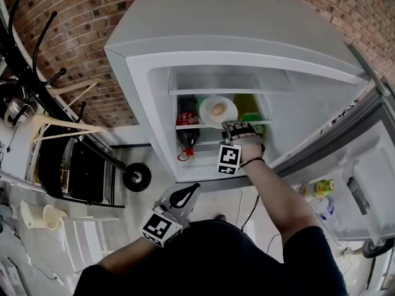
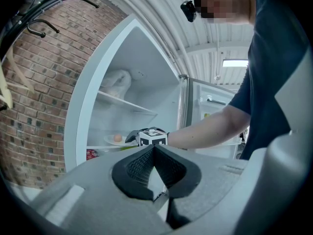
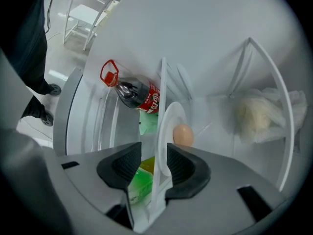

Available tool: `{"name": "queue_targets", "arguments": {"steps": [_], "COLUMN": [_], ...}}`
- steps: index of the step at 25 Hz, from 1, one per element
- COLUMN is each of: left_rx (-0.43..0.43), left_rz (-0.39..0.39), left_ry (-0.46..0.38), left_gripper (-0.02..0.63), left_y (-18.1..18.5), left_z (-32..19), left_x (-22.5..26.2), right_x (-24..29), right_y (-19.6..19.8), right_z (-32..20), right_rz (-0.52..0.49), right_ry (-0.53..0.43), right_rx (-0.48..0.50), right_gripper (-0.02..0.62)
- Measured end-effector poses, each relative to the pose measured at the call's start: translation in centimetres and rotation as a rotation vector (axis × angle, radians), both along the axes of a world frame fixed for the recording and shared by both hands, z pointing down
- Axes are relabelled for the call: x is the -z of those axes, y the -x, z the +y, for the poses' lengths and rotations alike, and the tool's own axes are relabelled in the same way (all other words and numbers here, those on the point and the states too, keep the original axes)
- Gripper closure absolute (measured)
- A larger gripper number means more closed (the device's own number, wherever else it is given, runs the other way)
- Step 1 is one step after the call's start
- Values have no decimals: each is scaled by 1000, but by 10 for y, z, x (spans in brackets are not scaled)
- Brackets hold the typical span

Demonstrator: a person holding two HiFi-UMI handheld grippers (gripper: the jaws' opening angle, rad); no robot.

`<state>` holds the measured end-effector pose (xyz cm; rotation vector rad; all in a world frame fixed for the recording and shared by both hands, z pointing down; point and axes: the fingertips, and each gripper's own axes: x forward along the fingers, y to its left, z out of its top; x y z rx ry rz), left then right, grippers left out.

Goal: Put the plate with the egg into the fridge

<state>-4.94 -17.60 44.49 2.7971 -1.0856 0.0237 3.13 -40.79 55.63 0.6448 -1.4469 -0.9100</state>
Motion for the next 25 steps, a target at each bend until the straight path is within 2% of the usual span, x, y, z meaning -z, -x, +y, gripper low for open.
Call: {"name": "queue_targets", "arguments": {"steps": [7,11,15,25], "left_rx": [-26,-48,-74,-111], "left_rz": [11,14,14,0], "left_ry": [-5,-8,-6,-17], "left_gripper": [601,601,601,601], "left_y": [-9,-15,-24,-35], "left_z": [0,-1,-1,-1], "left_x": [3,4,4,6], "right_x": [21,22,25,66], "right_y": [-13,-20,-16,12], "right_z": [32,66,103,179], "right_rz": [-147,-259,-371,-830], "right_ry": [23,94,163,255], "right_rx": [-66,-121,-126,-107], "right_gripper": [425,426,452,564]}}
